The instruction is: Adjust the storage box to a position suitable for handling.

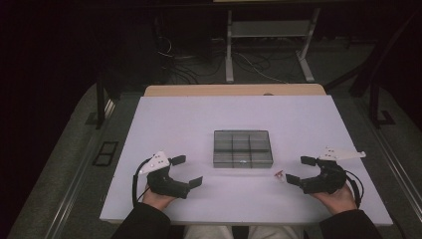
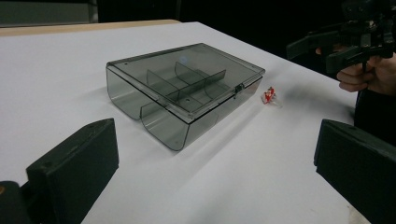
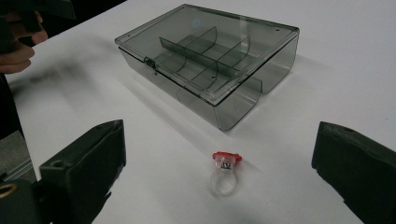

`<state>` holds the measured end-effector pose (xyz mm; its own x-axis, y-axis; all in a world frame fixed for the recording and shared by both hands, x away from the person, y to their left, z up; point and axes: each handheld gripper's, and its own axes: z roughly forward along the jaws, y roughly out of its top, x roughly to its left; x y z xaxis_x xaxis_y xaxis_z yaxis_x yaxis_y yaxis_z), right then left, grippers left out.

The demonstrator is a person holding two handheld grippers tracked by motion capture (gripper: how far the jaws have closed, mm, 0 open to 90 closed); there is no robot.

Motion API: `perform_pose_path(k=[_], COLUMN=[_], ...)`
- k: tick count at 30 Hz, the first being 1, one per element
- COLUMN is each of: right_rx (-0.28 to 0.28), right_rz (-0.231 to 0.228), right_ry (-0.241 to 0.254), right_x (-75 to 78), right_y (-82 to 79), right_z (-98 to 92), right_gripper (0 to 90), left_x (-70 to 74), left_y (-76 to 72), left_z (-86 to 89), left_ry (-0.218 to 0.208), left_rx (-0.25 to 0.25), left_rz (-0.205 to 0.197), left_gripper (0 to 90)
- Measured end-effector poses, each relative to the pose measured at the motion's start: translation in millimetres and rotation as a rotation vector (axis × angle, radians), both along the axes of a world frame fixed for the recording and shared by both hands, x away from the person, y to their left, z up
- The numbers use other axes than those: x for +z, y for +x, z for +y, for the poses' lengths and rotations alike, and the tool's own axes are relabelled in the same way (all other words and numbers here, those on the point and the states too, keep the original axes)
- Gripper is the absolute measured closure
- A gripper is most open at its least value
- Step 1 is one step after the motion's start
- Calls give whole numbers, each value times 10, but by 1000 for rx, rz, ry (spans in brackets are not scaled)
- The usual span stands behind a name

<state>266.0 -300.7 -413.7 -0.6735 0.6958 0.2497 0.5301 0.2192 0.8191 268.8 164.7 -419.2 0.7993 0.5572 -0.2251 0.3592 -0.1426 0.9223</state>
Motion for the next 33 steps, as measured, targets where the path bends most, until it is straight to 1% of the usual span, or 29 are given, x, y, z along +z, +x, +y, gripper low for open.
perform_pose_path(k=[17,21,32,33], right_rx=[2,3,15,16], right_rz=[12,18,24,31], right_ry=[0,3,-10,-11], right_x=[0,5,26,36], right_y=[-5,-9,-6,-8], right_z=[3,15,56,64], right_gripper=[22,22,22,22], left_x=[-1,-2,0,0], left_y=[0,-2,0,-1], left_z=[-7,-1,19,21], left_ry=[1,-1,-2,-1], left_rx=[-3,4,14,14], left_rz=[0,0,-1,-2], left_gripper=[0,0,0,0])
